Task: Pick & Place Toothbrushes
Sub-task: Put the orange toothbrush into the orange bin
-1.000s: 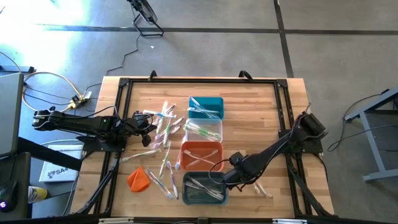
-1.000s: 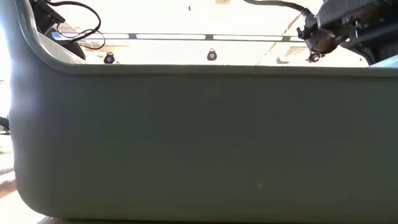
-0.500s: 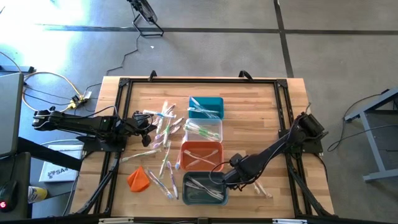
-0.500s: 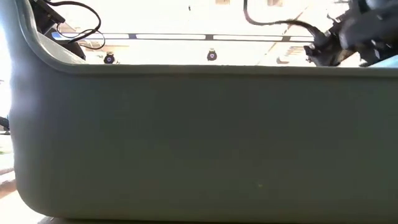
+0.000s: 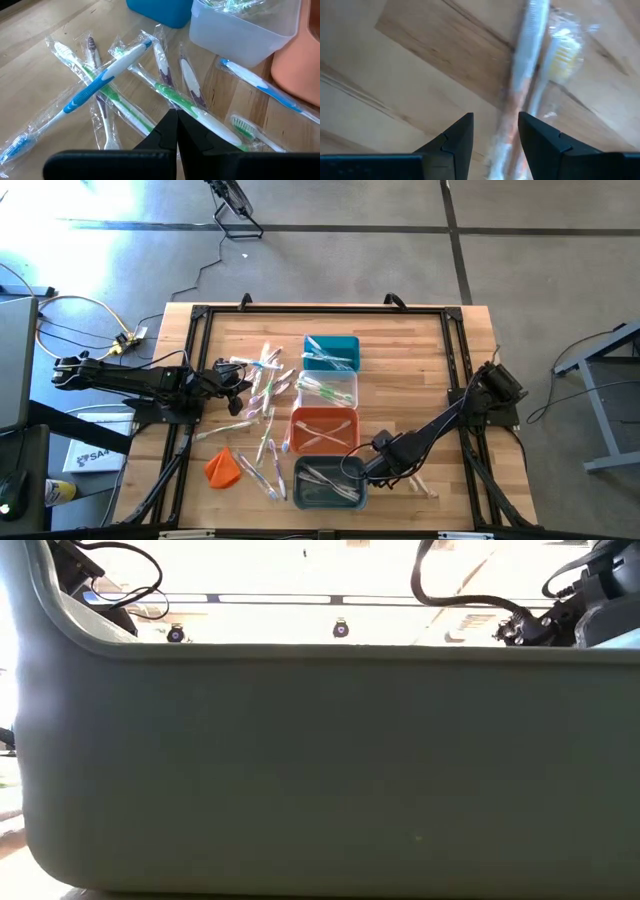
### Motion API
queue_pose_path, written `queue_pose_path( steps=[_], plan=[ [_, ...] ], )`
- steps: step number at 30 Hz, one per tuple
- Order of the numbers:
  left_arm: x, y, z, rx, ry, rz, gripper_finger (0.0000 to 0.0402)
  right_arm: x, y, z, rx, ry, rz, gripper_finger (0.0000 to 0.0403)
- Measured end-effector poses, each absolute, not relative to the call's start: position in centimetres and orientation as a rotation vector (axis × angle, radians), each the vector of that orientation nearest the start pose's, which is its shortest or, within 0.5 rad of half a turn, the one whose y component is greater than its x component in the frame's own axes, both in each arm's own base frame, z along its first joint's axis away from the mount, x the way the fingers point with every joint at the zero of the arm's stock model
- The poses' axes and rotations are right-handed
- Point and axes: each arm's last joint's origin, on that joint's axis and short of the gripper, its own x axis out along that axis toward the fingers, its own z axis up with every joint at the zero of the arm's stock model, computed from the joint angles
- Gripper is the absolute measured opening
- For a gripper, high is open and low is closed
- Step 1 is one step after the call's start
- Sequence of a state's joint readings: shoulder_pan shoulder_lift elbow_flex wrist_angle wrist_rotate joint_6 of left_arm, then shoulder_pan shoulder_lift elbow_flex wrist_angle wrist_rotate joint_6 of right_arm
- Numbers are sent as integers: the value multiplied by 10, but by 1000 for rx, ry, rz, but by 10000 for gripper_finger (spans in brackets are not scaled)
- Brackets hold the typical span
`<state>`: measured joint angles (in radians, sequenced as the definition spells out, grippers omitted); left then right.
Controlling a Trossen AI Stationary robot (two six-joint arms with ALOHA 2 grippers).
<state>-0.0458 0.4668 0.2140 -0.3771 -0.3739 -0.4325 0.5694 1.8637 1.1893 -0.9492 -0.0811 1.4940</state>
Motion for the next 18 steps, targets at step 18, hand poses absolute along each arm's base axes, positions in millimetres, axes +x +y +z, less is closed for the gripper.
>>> queue_pose_path(
  steps=[18],
  plan=[
    [113, 5, 163, -283, 538, 444, 0, 262, 170, 143, 734, 1530, -765, 148]
  ],
)
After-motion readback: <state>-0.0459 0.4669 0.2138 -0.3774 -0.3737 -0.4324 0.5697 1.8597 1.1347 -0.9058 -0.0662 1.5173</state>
